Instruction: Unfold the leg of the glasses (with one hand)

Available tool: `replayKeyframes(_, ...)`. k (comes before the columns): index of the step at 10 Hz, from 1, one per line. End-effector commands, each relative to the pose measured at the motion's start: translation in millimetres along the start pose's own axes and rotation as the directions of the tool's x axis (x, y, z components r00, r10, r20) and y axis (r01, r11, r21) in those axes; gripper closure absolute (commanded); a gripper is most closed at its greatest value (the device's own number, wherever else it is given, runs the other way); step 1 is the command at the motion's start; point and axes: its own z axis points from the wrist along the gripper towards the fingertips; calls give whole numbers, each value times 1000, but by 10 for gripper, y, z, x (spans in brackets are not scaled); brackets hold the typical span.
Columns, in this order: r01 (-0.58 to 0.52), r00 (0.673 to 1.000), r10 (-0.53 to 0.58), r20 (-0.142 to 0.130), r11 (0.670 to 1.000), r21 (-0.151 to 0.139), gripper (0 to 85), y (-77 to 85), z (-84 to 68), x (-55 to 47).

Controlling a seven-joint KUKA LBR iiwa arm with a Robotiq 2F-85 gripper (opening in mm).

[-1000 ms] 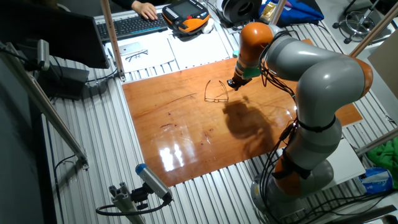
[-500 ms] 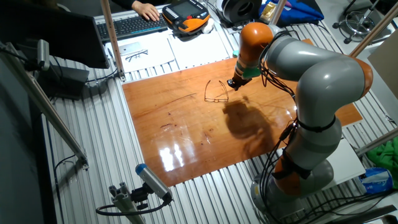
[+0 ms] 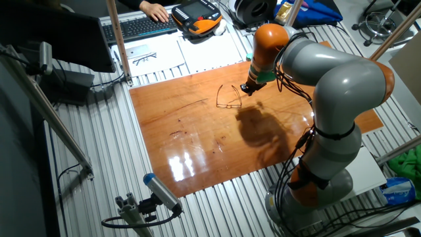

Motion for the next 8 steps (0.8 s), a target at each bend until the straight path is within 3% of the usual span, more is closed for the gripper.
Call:
replayKeyframes(1, 0, 1000, 0, 0, 1000, 0, 850, 1, 0, 2)
replayKeyframes(8, 2, 1000, -2, 5, 1000, 7, 850, 0, 4, -4)
